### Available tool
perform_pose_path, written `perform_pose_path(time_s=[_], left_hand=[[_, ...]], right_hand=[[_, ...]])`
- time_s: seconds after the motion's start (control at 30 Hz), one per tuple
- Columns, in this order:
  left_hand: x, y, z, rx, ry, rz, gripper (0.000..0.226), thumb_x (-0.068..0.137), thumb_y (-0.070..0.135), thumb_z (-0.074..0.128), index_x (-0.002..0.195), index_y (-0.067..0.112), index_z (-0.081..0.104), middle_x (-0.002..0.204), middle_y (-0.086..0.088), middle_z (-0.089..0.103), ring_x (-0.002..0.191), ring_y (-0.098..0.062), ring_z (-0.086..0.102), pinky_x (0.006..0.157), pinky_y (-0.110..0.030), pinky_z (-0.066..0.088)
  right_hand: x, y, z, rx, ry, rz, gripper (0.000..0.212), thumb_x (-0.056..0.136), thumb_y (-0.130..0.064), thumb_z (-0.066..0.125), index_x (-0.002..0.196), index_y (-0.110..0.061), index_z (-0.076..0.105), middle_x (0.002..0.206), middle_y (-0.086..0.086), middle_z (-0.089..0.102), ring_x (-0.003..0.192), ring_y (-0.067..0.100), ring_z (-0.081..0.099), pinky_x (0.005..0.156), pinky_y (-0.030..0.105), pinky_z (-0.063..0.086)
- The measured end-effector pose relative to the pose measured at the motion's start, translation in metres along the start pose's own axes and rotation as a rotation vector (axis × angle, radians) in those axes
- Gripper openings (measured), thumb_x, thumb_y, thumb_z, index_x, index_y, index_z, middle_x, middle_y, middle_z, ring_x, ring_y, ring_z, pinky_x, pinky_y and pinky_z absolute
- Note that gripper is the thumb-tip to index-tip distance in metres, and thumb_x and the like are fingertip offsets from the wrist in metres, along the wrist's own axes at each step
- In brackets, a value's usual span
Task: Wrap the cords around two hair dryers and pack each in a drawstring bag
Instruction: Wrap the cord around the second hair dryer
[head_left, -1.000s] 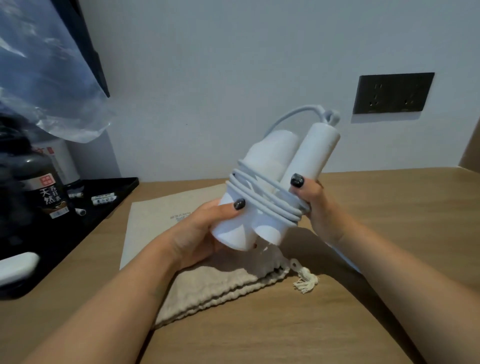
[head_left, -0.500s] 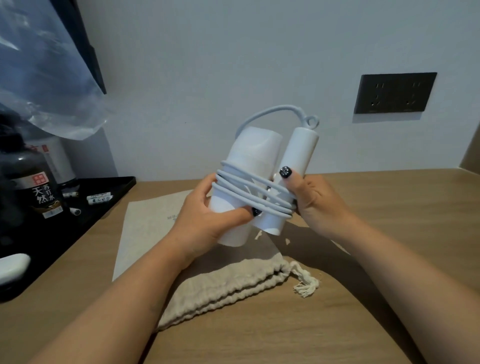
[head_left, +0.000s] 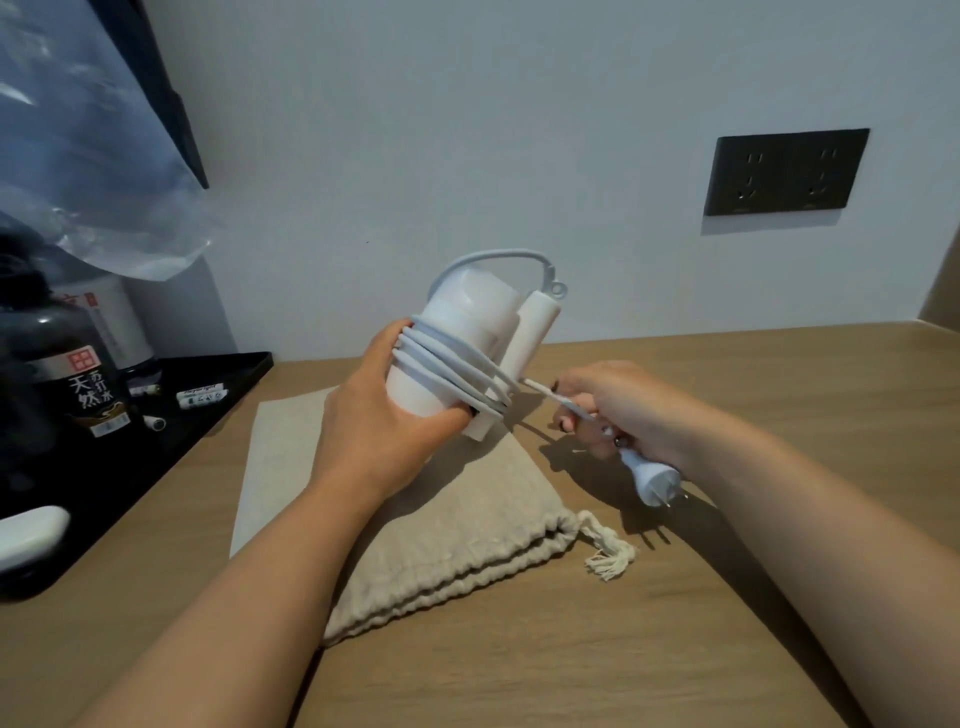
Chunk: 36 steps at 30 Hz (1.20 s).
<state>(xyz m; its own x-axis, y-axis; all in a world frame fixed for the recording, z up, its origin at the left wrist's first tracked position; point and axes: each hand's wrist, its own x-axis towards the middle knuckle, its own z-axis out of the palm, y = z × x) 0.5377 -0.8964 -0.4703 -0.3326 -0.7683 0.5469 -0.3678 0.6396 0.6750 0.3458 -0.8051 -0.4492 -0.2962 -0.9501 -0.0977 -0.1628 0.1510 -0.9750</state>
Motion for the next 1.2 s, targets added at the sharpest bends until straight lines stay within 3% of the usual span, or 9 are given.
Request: perform_pose_path(time_s=[0.07, 0.2, 0.3, 0.4, 0.5, 0.6, 0.8, 1.03, 1.2], left_hand=[[0.001, -0.001, -0.002, -0.029, 0.022, -0.034, 0.07, 0.068, 0.039, 0.082, 0.117, 0.055, 0.035, 0.095, 0.032, 0.05, 0.086, 0.006, 0.052, 0.061, -0.012, 0.037], [0.001, -0.004, 0.003, -0.027, 0.037, -0.028, 0.071, 0.068, 0.039, 0.082, 0.122, 0.052, 0.037, 0.099, 0.029, 0.052, 0.09, 0.0, 0.056, 0.064, -0.014, 0.039], [0.0, -0.005, 0.006, -0.007, 0.016, -0.037, 0.106, 0.068, 0.039, 0.083, 0.149, 0.046, 0.015, 0.134, 0.012, 0.051, 0.112, -0.012, 0.053, 0.083, -0.026, 0.042], [0.0, -0.002, 0.005, -0.033, -0.02, 0.006, 0.121, 0.061, 0.042, 0.081, 0.152, 0.045, 0.001, 0.149, 0.003, 0.042, 0.127, -0.02, 0.047, 0.096, -0.035, 0.04], [0.001, -0.006, 0.004, -0.096, 0.005, 0.029, 0.104, 0.054, 0.052, 0.07, 0.146, 0.04, 0.026, 0.128, 0.016, 0.053, 0.112, -0.001, 0.053, 0.09, -0.025, 0.043], [0.001, -0.008, 0.005, -0.083, 0.025, 0.02, 0.089, 0.063, 0.046, 0.084, 0.136, 0.045, 0.034, 0.107, 0.034, 0.049, 0.094, 0.019, 0.049, 0.073, -0.01, 0.038], [0.0, -0.005, 0.01, -0.067, 0.013, 0.038, 0.081, 0.068, 0.037, 0.084, 0.121, 0.059, 0.028, 0.097, 0.04, 0.048, 0.09, 0.024, 0.047, 0.069, -0.008, 0.036], [-0.003, -0.005, 0.014, -0.151, 0.087, 0.08, 0.088, 0.065, 0.035, 0.087, 0.129, 0.054, 0.03, 0.106, 0.043, 0.049, 0.098, 0.017, 0.051, 0.072, -0.009, 0.04], [-0.007, 0.0, 0.017, -0.114, 0.075, 0.142, 0.089, 0.064, 0.041, 0.086, 0.126, 0.061, 0.027, 0.111, 0.042, 0.047, 0.102, 0.013, 0.05, 0.075, -0.016, 0.043]], right_hand=[[-0.001, -0.003, -0.003, 0.094, -0.015, -0.019, 0.012, 0.089, 0.001, 0.043, 0.089, -0.004, 0.053, 0.07, 0.012, 0.056, 0.043, 0.009, 0.036, 0.039, 0.018, 0.031], [-0.005, -0.003, -0.006, 0.094, -0.109, -0.101, 0.027, 0.087, 0.008, 0.032, 0.089, 0.0, 0.058, 0.078, 0.016, 0.062, 0.053, 0.015, 0.052, 0.051, 0.023, 0.045], [-0.01, -0.005, -0.003, 0.081, -0.169, -0.162, 0.038, 0.086, 0.01, 0.024, 0.09, 0.003, 0.061, 0.082, 0.019, 0.068, 0.069, 0.023, 0.064, 0.061, 0.027, 0.051], [-0.011, -0.006, -0.002, 0.086, -0.211, -0.25, 0.033, 0.094, 0.01, 0.034, 0.098, 0.0, 0.065, 0.093, 0.015, 0.073, 0.084, 0.02, 0.072, 0.07, 0.029, 0.057], [-0.013, -0.005, 0.001, 0.033, -0.169, -0.363, 0.019, 0.09, 0.006, 0.058, 0.101, -0.006, 0.068, 0.097, 0.014, 0.074, 0.092, 0.016, 0.072, 0.081, 0.03, 0.057], [-0.013, -0.003, 0.008, -0.008, -0.065, -0.467, 0.012, 0.089, 0.001, 0.063, 0.096, -0.007, 0.068, 0.076, 0.008, 0.074, 0.087, 0.012, 0.073, 0.083, 0.024, 0.055], [-0.007, 0.003, 0.008, -0.332, 0.297, -0.864, 0.005, 0.084, -0.016, 0.073, 0.087, -0.018, 0.077, 0.07, -0.009, 0.059, 0.063, 0.006, 0.053, 0.058, 0.018, 0.041], [-0.007, -0.001, 0.008, -0.092, 0.36, -0.788, 0.024, 0.085, -0.028, 0.067, 0.068, -0.014, 0.074, 0.074, 0.012, 0.065, 0.07, 0.025, 0.059, 0.062, 0.039, 0.048], [-0.007, -0.002, 0.006, 0.042, 0.378, -0.717, 0.036, 0.089, -0.015, 0.059, 0.057, -0.001, 0.067, 0.067, 0.021, 0.062, 0.065, 0.036, 0.056, 0.061, 0.036, 0.045]])
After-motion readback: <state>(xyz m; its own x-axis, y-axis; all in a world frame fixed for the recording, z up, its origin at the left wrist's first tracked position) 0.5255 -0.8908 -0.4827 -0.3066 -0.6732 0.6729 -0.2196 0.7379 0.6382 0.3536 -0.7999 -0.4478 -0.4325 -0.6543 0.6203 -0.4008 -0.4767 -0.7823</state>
